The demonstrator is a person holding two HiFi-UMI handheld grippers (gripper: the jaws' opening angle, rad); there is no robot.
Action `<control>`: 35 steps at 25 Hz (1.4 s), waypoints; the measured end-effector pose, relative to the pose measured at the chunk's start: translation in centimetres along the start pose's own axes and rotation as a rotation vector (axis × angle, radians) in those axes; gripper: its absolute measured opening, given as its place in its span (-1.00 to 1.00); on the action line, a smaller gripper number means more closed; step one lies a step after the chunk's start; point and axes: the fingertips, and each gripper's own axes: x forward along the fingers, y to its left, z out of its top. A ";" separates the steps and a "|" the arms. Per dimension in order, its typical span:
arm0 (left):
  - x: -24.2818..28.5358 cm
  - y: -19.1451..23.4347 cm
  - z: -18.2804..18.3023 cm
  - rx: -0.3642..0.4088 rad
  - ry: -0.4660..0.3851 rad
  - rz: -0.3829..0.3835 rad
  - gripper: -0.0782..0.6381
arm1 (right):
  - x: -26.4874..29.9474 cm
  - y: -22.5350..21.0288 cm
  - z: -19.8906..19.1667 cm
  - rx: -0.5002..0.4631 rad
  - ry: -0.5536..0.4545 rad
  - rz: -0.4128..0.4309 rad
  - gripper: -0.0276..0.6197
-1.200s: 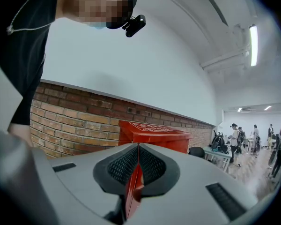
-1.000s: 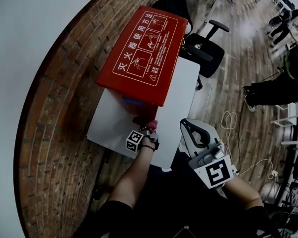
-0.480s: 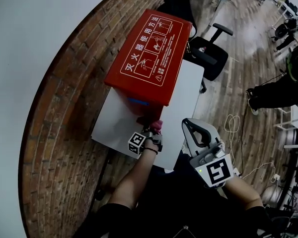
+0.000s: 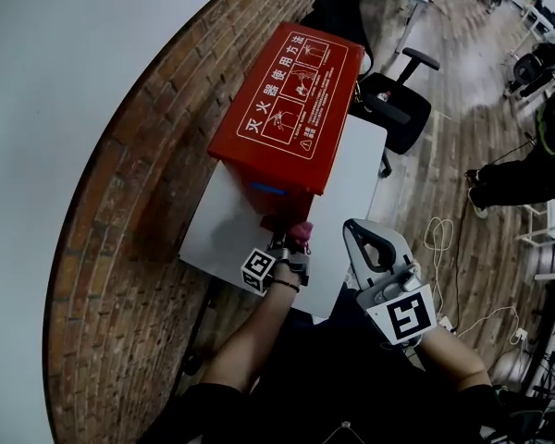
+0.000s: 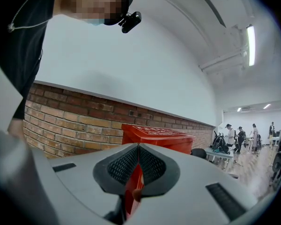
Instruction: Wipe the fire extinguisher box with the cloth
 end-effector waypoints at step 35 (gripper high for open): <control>-2.8 -12.0 -1.1 -0.030 0.058 -0.263 -0.42 | 0.2 0.6 0.8 -0.008 -0.026 0.005 -0.85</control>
